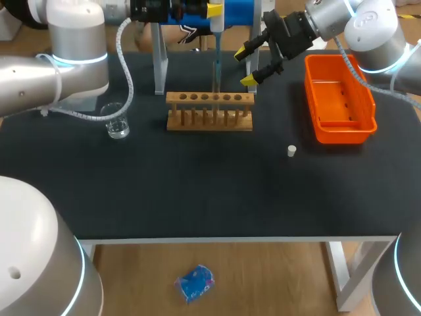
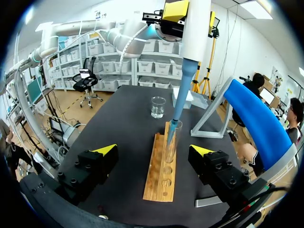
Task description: Invert the test tube, pick up the pipette, mount the tip to pipette, aspirate from beaker and dispense into the tube, eject the tip, return the pipette, and cap with the stopper.
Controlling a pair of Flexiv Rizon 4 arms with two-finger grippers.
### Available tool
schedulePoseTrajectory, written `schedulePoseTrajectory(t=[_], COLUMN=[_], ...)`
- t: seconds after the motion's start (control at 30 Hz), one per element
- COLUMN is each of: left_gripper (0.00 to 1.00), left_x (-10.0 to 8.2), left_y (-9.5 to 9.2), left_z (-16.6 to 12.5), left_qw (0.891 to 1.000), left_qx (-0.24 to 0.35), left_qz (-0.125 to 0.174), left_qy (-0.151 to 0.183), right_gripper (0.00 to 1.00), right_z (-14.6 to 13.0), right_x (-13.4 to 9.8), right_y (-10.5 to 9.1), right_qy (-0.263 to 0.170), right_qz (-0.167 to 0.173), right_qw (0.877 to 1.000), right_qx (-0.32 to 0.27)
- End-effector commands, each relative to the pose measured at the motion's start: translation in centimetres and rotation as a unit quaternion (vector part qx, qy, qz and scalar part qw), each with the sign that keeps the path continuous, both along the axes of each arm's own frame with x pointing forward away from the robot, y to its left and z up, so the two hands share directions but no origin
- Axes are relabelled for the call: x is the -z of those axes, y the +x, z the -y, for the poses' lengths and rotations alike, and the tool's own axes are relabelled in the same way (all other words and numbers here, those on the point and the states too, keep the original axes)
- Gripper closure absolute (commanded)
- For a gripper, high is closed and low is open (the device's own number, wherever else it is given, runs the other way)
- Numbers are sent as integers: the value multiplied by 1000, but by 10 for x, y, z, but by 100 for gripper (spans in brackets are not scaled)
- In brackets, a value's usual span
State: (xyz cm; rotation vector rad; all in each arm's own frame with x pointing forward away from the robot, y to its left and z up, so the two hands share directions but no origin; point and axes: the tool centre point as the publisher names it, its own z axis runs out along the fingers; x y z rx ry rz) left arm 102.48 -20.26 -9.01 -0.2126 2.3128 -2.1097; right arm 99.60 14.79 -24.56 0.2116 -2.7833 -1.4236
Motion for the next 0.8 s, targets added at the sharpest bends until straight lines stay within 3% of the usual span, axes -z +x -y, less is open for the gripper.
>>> schedulePoseTrajectory(t=[0.03, 0.8], left_gripper=[100, 100], left_x=[2, 0], left_y=[-2, -1], left_z=[1, -2], left_qw=[1000, 1000], left_qx=[-3, -5], left_qz=[1, 4], left_qy=[-3, 0], right_gripper=[0, 0], right_z=[1, 1], right_x=[0, 0], right_y=[0, 0], right_qy=[-1, -1], right_qz=[0, 0], right_qw=[1000, 1000], right_qx=[-1, -1])
